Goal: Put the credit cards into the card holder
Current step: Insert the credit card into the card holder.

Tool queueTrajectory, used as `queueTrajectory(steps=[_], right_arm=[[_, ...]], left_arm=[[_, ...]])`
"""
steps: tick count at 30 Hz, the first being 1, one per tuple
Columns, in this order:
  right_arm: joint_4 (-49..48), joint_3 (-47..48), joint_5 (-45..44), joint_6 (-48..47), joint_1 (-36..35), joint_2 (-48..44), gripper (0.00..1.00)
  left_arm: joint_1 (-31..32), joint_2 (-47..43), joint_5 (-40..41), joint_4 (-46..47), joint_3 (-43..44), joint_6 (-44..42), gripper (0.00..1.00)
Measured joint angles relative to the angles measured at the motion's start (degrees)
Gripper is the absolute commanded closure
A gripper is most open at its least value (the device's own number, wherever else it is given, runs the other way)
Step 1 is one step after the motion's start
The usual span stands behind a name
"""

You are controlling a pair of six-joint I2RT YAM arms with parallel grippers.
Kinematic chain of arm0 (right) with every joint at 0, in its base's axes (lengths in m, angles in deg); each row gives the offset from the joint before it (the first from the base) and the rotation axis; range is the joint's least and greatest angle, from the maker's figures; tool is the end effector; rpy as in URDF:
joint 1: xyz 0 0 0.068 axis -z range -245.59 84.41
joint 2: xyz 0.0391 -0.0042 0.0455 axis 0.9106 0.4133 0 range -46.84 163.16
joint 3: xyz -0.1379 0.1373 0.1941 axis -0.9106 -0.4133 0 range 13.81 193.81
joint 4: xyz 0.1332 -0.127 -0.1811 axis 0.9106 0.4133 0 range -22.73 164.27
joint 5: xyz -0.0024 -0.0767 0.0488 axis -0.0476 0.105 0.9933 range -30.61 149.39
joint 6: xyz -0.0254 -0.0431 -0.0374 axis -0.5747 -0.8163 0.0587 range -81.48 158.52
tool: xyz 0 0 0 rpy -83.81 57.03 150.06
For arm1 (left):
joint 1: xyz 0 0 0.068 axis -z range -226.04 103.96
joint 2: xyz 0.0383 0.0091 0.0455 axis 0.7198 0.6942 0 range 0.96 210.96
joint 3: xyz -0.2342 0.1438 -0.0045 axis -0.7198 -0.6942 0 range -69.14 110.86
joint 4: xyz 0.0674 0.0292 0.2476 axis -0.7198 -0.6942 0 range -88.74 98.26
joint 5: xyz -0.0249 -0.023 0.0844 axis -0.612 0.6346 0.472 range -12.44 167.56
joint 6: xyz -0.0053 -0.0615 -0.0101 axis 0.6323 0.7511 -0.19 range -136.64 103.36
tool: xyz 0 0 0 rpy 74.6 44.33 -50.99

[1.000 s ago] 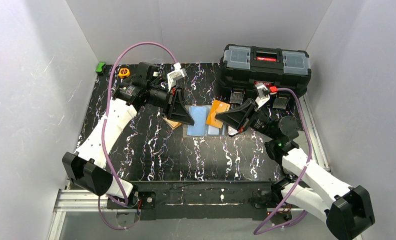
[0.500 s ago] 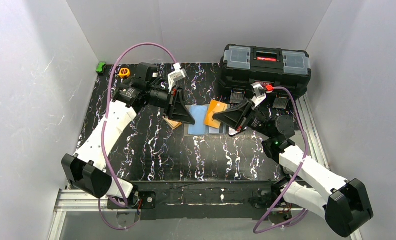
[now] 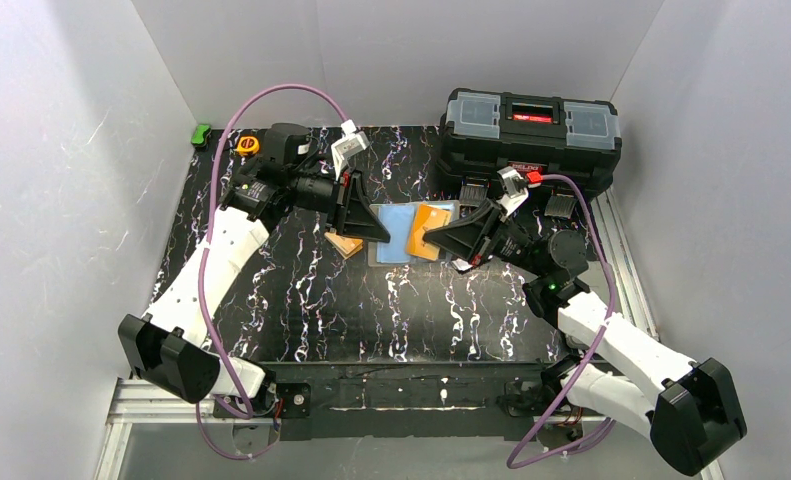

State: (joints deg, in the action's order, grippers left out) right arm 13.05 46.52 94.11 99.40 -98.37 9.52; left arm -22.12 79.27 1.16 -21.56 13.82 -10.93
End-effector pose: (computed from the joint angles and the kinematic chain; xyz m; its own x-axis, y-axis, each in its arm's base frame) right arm 0.1663 0.1393 0.3507 -0.5408 0.5058 -0.6721 -0.7908 -0.0335 0.6112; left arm 0.2364 -0.1555 0.4172 -0.4765 0.1857 -0.8594 0.8563 -0.1238 -0.5015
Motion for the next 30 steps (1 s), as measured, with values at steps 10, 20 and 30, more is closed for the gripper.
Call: queueTrajectory(steps=[10, 20, 30], right_arm=[[2.2, 0.0, 0.4, -1.4, 0.0, -0.2, 0.99], [4.9, 0.2, 2.3, -2.7, 0.0, 0.5, 0.99], [4.6, 1.7, 4.7, -2.8, 0.0, 2.9, 0.99]], left_arm=[[-0.2, 0.0, 0.5, 3.0, 0.0, 2.7, 1.00], [-0.2, 0.0, 0.5, 3.7, 0.0, 3.1, 1.00], [-0.6, 0.0, 0.6, 4.0, -0.2, 3.1, 1.00]])
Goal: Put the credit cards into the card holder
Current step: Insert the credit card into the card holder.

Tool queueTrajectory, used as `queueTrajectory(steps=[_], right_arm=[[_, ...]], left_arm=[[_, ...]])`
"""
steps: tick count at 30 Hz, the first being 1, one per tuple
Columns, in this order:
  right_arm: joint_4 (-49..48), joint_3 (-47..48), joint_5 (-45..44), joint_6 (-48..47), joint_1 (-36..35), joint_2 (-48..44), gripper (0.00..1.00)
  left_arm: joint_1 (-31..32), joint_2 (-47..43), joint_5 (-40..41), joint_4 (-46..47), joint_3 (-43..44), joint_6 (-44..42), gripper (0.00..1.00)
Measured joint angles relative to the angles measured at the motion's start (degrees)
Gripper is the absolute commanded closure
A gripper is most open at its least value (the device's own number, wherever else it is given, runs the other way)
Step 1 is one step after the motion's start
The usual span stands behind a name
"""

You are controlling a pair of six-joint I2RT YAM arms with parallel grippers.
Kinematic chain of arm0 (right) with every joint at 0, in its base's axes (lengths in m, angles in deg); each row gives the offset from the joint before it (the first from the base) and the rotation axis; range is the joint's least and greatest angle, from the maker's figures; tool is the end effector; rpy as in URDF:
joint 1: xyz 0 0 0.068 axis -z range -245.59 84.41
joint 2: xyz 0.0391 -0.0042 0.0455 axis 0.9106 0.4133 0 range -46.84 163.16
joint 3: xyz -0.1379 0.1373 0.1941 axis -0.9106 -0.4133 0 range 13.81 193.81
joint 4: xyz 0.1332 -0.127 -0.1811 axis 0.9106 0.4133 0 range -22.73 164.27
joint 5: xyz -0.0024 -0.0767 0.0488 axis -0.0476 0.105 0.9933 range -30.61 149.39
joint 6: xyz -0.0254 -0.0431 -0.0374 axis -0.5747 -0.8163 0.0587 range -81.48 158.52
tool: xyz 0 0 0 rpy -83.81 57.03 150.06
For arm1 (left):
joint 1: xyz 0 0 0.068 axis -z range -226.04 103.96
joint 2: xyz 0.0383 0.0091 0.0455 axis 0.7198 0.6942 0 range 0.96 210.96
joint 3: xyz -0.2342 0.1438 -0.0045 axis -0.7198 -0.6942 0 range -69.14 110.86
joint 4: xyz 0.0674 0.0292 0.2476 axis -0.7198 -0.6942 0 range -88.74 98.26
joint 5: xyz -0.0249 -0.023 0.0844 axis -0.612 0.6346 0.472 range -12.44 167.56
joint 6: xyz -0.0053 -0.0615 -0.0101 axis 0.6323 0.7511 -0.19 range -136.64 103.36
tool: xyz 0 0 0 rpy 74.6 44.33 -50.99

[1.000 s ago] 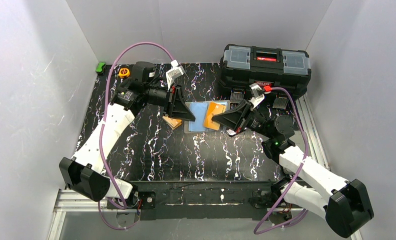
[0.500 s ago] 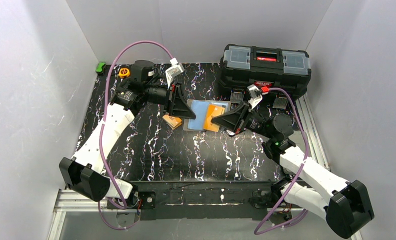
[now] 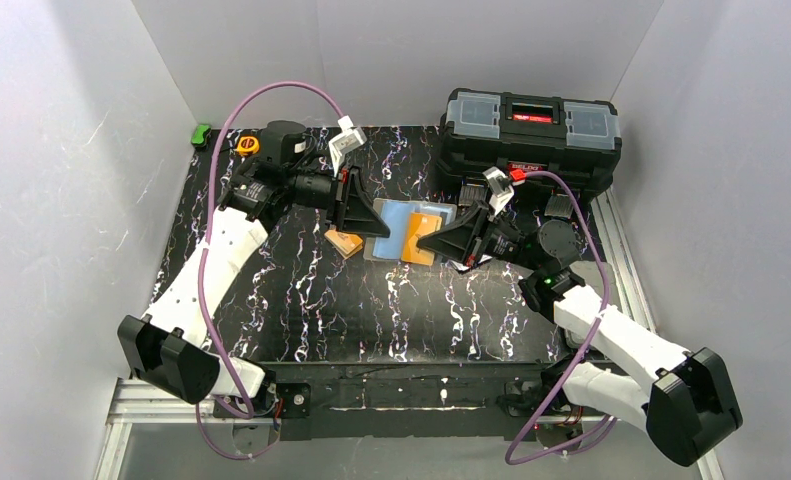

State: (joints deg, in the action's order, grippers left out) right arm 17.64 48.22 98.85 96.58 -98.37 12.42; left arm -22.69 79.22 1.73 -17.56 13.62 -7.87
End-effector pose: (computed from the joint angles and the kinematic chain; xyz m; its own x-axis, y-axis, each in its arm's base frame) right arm 0.1761 0.1493 0.3416 -0.5800 0.4058 -0.7064 -0.7769 -0.0145 0.6295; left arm 0.2404 -0.1540 0.4216 -0.4713 0.1627 -0.8669 0.8645 -0.1096 -0.4905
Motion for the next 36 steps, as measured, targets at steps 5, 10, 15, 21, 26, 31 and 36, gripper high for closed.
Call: queueTrajectory(steps=[5, 10, 15, 21, 26, 31, 36], right_arm=[[0.1, 0.0, 0.1, -1.4, 0.0, -0.3, 0.99], [1.3, 0.5, -0.5, -4.3, 0.0, -2.0, 0.99], [1.3, 1.3, -0.5, -5.6, -0.2, -2.1, 0.99], [1.2, 2.2, -0.3, -6.0, -0.3, -1.6, 0.99], [0.1, 2.4, 0.2, -5.6, -0.3, -1.0, 0.99], [-2.4, 2.9, 0.7, -4.0, -0.3, 1.7, 0.99], [-1.1, 3.1, 0.1, -4.3, -0.7, 3.1, 0.99]], left_arm=[[0.0, -0.4, -0.1, 0.2, -1.1, 0.0, 1.00], [0.0, -0.4, -1.0, 0.2, -1.5, 0.2, 1.00], [0.0, -0.4, -2.5, 1.4, -1.5, 1.4, 1.00], [0.0, -0.4, -3.5, 2.9, -1.5, 3.1, 1.00], [0.0, -0.4, -3.4, 3.4, -1.5, 3.9, 0.97], [0.0, -0.5, -0.5, 3.5, -1.8, 3.8, 0.94], [0.0, -0.8, 4.5, 3.3, -3.7, 3.3, 0.89]])
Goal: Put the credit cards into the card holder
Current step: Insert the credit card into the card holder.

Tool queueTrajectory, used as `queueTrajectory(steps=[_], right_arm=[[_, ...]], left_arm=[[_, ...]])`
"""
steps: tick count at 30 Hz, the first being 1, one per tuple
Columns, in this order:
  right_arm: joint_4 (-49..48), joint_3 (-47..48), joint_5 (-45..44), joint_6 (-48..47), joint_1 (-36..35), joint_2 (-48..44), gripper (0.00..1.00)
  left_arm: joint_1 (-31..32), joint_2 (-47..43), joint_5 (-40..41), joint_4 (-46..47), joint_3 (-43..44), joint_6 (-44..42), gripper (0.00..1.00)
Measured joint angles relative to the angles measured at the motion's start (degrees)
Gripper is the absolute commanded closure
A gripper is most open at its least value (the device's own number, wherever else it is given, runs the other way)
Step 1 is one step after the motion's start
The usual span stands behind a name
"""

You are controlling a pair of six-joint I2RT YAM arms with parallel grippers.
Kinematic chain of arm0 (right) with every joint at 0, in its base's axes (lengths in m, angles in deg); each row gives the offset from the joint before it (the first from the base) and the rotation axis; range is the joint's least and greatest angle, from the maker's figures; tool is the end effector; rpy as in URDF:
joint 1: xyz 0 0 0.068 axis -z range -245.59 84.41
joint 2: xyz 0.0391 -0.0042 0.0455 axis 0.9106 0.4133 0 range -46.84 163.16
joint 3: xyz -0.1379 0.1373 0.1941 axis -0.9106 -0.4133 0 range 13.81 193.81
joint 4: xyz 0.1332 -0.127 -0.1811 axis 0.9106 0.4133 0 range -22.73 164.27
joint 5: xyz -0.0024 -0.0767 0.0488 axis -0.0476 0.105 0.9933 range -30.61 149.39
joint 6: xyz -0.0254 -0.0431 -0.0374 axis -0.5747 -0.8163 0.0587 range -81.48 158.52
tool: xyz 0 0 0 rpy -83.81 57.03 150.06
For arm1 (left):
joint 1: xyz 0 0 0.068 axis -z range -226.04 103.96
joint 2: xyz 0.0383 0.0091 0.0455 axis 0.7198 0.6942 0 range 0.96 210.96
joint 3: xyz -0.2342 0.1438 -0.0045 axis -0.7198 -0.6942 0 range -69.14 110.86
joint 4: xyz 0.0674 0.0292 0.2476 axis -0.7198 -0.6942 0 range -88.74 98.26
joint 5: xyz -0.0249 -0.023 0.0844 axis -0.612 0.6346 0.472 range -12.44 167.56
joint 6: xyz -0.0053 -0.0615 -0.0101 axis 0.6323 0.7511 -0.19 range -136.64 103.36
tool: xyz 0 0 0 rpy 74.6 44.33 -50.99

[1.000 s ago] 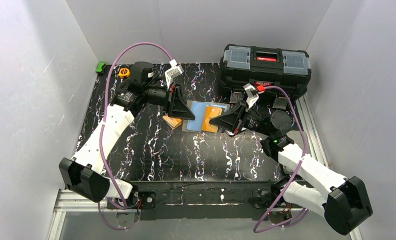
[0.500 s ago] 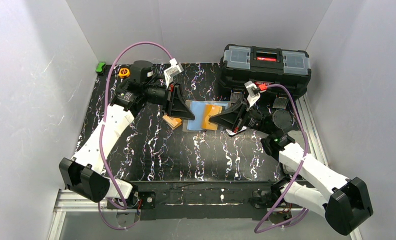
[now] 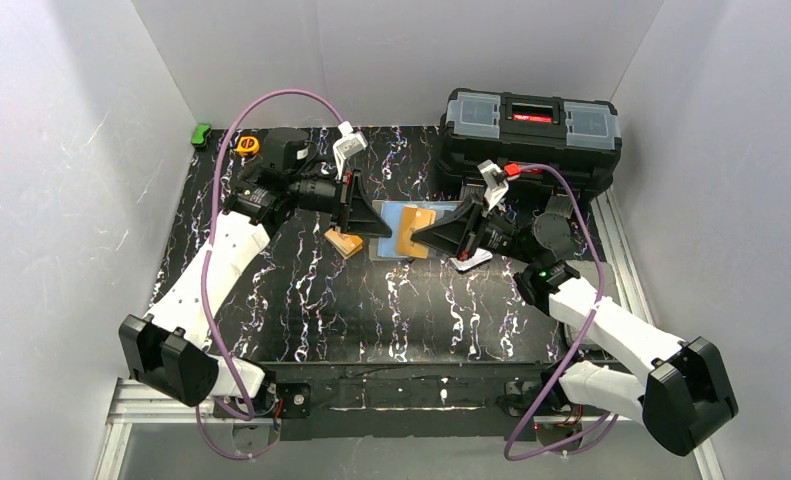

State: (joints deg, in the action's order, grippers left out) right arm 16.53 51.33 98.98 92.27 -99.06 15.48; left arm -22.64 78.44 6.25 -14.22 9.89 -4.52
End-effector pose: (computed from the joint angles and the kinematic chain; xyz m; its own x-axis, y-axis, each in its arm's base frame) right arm 0.1837 0.1578 0.3508 -0.5125 0.4062 -0.7566 -0.8283 -0.0014 0.5603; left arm 0.2442 -0.1548 0.4079 -0.5179 0.1507 -0.8421 0.8494 -0.0261 -0.5271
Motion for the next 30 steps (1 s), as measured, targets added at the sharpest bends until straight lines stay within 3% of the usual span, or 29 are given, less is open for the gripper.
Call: queueTrajectory(steps=[5, 15, 30], right_arm=[[4.9, 0.7, -1.1, -2.2, -0.5, 0.0, 0.98], [15.9, 1.4, -1.6, -7.3, -1.5, 2.9, 0.54], [38.3, 4.2, -5.0, -18.3, -8.5, 21.5, 0.50]], left_arm=[[0.0, -0.8, 3.5, -0.2, -1.7, -0.6, 0.88], [0.2, -2.1, 8.5, 0.2, -11.5, -2.1, 0.89], [2.0, 4.2, 17.9, 7.9, -30.7, -5.8, 0.90]])
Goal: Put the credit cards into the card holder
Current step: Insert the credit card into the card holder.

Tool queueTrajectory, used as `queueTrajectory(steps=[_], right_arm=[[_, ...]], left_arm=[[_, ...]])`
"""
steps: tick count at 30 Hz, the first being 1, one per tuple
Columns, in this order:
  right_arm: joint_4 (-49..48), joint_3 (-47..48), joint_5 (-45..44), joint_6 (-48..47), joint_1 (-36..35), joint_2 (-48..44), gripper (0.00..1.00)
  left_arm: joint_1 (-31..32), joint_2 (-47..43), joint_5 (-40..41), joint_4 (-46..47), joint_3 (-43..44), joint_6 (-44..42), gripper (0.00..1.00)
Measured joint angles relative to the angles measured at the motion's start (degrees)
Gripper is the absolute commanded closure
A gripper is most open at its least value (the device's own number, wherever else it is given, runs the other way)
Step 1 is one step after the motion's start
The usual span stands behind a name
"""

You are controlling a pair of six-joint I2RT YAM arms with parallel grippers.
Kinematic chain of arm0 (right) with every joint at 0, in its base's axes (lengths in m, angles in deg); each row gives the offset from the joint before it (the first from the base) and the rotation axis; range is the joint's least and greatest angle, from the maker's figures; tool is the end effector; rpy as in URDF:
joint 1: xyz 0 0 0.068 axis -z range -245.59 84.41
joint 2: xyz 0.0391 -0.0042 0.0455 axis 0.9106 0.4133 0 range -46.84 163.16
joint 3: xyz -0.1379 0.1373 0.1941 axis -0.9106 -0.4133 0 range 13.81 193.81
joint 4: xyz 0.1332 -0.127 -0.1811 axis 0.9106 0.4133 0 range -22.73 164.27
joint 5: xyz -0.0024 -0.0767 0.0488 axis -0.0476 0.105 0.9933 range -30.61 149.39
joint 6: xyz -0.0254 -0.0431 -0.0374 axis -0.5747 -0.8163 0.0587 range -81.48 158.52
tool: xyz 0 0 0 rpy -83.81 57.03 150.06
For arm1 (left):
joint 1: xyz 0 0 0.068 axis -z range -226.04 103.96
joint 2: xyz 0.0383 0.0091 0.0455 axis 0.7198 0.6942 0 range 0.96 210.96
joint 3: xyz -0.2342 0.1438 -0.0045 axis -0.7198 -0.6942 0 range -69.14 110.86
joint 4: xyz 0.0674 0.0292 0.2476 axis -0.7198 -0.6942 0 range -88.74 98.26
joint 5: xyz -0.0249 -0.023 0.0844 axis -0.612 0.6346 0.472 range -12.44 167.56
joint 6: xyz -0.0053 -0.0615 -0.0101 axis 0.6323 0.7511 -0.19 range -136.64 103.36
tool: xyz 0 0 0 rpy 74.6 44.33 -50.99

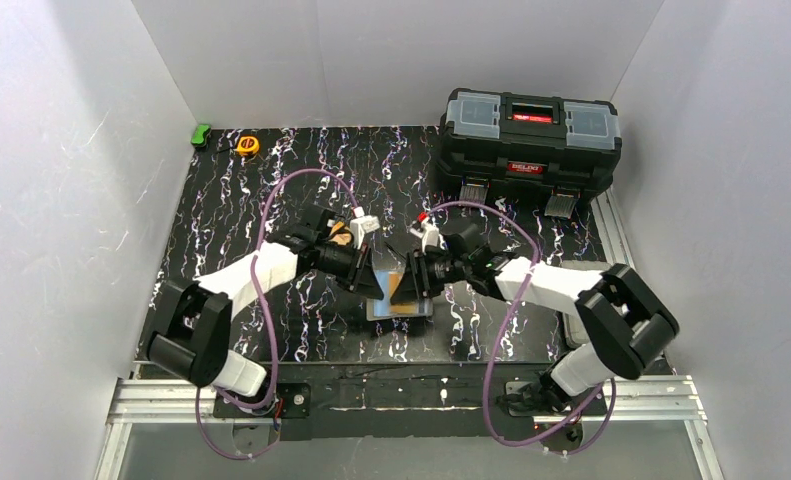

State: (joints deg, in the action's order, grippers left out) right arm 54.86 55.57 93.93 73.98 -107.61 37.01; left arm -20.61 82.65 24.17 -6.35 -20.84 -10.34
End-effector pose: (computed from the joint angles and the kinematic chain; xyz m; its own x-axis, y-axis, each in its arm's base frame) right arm 0.2117 0.2271 0.2047 -0.8318 -0.1063 -0.5448 -0.5339 0.4221 0.7327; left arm 0.2408 -0.1568 0.2178 -0.7485 0.2833 -0.5995 0.6629 0.3412 -0.6664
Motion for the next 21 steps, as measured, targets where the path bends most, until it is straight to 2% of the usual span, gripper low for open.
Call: queueTrajectory(steps=[3, 7, 10, 21], right_arm=[[4.3, 0.3, -1.4, -2.0, -1.3, 3.8, 0.49], [9.0, 1.2, -2.3, -4.2, -1.9, 6.3, 0.35], [11.0, 2.4, -2.7, -5.3, -1.9, 7.4, 0.28], [22.2, 6.8, -8.6, -9.0, -1.9, 7.8, 0.26]], left_arm=[[1.0, 3.2, 2.4, 1.0, -1.2, -1.8, 0.90], [1.7, 5.8, 5.0, 2.2, -1.9, -3.7, 0.90], [2.1, 7.1, 7.2, 3.1, -1.9, -4.2, 0.91], [2.9, 9.1, 14.6, 5.9, -3.5, -0.7, 0.90]])
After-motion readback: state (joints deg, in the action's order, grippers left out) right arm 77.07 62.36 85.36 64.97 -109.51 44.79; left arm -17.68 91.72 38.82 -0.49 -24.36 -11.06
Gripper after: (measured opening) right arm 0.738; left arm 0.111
